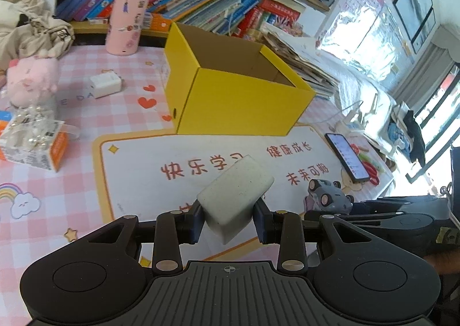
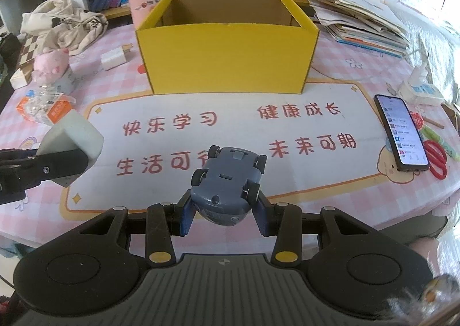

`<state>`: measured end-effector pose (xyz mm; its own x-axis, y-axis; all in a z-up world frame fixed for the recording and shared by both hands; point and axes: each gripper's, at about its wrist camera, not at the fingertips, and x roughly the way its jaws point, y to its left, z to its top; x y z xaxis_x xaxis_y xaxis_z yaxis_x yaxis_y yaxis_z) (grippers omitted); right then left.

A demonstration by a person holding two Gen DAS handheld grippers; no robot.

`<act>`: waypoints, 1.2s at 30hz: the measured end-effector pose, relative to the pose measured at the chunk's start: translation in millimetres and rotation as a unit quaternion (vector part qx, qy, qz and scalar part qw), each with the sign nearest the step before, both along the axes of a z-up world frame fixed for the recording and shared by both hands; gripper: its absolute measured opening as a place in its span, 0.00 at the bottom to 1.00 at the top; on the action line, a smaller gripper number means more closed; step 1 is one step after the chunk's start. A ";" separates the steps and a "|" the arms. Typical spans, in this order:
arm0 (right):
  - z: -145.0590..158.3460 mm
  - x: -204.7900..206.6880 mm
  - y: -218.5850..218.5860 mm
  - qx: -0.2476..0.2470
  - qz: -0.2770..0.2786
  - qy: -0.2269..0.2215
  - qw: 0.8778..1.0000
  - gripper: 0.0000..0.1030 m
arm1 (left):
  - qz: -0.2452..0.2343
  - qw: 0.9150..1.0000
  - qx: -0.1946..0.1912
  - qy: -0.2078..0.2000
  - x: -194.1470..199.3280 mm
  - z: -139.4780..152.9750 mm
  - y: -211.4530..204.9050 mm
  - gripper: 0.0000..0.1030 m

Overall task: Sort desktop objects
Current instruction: 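Carry the sponge and car over the yellow box with both grippers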

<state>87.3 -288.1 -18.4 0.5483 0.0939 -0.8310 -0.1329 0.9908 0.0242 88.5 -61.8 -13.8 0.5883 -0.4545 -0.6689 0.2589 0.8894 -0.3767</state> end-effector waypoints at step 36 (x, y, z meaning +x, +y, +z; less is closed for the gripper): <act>46.5 119.6 -47.6 0.051 0.124 -0.072 0.988 0.39 | 0.021 0.994 0.046 -0.093 93.7 58.0 -78.9 0.32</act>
